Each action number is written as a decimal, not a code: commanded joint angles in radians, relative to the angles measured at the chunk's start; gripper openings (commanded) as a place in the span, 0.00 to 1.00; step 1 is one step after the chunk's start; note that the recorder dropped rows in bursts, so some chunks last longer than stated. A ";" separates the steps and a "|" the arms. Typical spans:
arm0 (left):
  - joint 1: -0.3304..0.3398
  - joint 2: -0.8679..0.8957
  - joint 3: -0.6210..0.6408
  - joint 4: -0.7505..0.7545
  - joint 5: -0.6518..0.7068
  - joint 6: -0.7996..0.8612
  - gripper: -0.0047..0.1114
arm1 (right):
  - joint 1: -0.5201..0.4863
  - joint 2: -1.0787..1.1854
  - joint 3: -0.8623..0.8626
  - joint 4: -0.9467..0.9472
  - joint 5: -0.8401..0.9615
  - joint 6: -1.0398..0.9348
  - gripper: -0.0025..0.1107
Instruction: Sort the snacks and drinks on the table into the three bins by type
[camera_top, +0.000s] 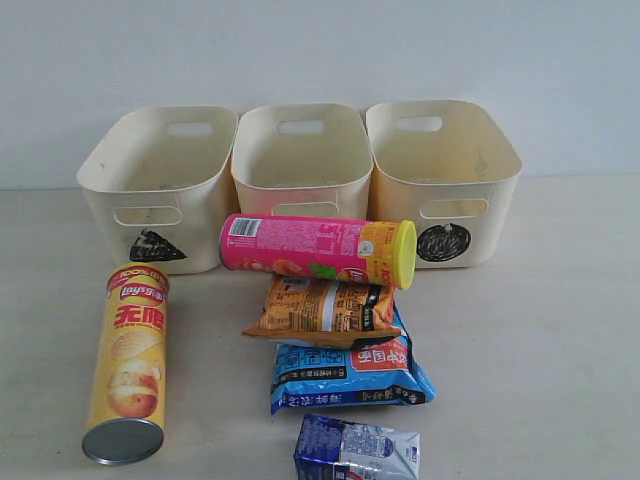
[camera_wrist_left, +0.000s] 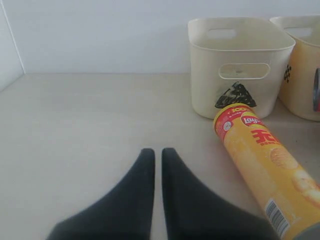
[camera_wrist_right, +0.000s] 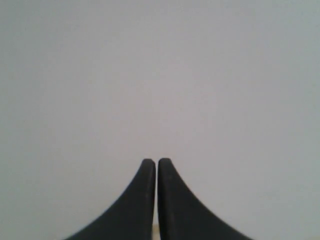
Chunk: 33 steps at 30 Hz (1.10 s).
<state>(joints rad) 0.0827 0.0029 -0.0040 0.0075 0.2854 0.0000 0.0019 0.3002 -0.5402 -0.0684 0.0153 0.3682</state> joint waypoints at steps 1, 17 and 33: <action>0.001 -0.003 0.004 0.004 -0.006 0.009 0.08 | -0.003 0.138 -0.092 0.010 0.075 0.005 0.02; 0.001 -0.003 0.004 0.004 -0.008 0.009 0.08 | -0.003 0.515 -0.199 -0.078 0.029 0.007 0.02; 0.001 -0.003 0.004 0.004 -0.007 0.009 0.08 | -0.003 0.924 -0.532 0.786 0.932 -0.979 0.02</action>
<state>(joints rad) 0.0827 0.0029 -0.0040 0.0075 0.2854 0.0000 0.0019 1.2159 -1.0640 0.6307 0.9284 -0.5484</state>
